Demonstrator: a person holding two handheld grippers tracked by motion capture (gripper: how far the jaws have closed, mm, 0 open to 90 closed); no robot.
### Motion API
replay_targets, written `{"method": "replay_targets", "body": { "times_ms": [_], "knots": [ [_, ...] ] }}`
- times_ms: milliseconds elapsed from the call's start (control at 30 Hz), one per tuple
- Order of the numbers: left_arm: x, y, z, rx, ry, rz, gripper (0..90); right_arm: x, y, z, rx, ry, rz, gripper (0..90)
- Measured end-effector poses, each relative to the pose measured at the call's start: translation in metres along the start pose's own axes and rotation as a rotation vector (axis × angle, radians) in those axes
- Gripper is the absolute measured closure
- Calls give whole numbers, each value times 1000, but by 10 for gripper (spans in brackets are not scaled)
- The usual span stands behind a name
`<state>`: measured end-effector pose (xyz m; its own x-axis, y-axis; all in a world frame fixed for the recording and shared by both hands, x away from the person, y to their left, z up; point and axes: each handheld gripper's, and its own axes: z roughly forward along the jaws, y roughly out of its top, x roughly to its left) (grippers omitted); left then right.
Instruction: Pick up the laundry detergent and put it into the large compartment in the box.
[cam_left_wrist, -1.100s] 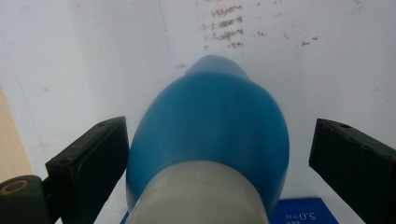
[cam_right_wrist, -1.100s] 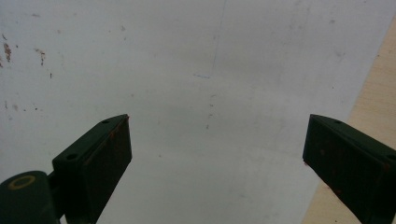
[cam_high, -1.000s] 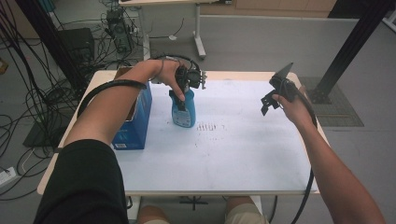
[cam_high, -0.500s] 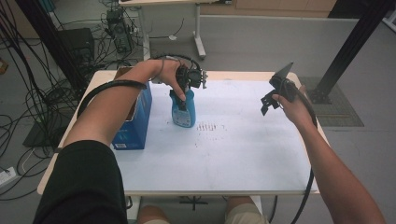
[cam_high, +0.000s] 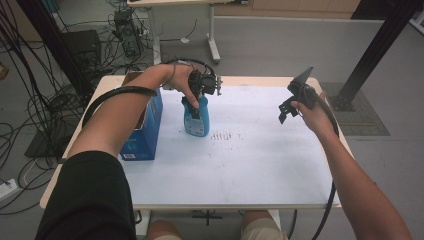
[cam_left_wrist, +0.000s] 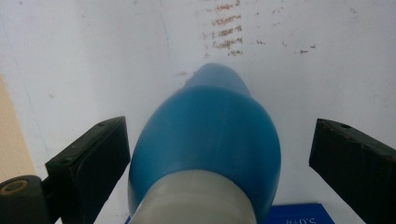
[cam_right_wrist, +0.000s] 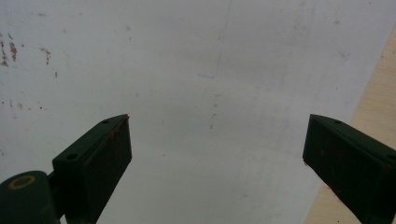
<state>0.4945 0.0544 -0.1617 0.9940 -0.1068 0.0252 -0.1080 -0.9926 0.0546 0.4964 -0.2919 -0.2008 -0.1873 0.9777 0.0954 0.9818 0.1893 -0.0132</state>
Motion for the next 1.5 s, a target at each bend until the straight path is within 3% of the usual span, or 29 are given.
{"method": "replay_targets", "body": {
  "times_ms": [1500],
  "knots": [
    [-3,-3,-2,-17,2,0,62,4,0,-2,-1,-2,-4,80]
  ]
}}
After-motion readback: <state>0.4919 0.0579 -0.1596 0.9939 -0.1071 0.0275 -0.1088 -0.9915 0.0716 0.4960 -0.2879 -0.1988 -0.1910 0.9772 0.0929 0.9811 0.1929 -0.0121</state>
